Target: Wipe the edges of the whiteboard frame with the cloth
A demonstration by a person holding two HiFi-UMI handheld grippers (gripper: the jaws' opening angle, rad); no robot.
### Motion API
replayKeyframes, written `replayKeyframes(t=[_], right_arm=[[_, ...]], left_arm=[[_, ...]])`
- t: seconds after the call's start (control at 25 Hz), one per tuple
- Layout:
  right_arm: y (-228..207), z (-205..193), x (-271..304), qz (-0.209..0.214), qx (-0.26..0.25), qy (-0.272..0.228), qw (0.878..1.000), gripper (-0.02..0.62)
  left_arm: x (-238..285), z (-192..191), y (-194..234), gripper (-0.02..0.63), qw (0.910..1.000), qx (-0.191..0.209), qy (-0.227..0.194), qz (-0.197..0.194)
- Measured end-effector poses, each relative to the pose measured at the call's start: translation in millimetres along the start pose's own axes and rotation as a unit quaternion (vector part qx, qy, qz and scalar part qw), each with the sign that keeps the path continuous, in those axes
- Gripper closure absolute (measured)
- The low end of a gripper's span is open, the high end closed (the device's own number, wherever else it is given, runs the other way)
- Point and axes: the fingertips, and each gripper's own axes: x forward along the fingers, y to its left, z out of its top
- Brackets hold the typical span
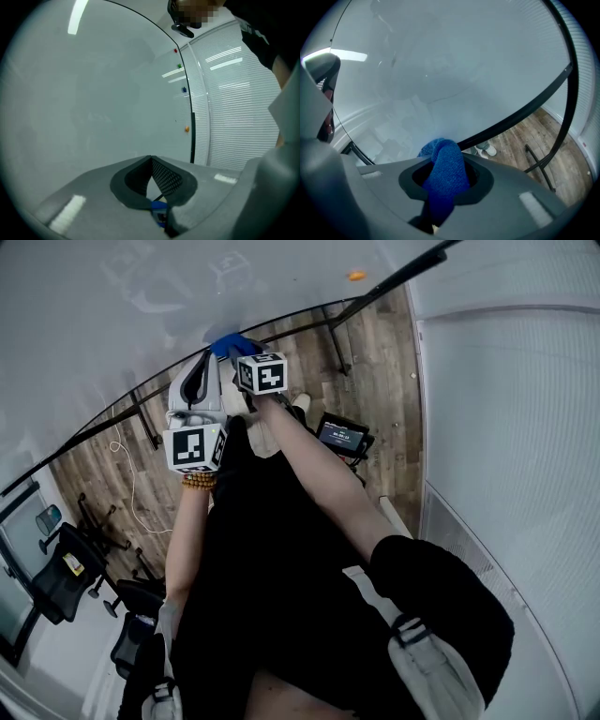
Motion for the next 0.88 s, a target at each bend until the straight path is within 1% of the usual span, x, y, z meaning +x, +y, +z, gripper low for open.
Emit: replayKeyframes(t=[0.4, 0.88], right_arm=[[-20.9, 11.2, -14.7, -0.023, 0.009, -0.016, 1.0, 0.506], [-43.9, 26.5, -28.4, -0.045, 0.023, -0.036, 0.998, 0.506]], left_arm=[[2.1, 3.8, -10.5, 0.606, 0.9999, 0.0, -0.006, -0.012], [10.1, 3.7, -20.6, 0.606, 0.9996, 0.0, -0.004, -0.027]])
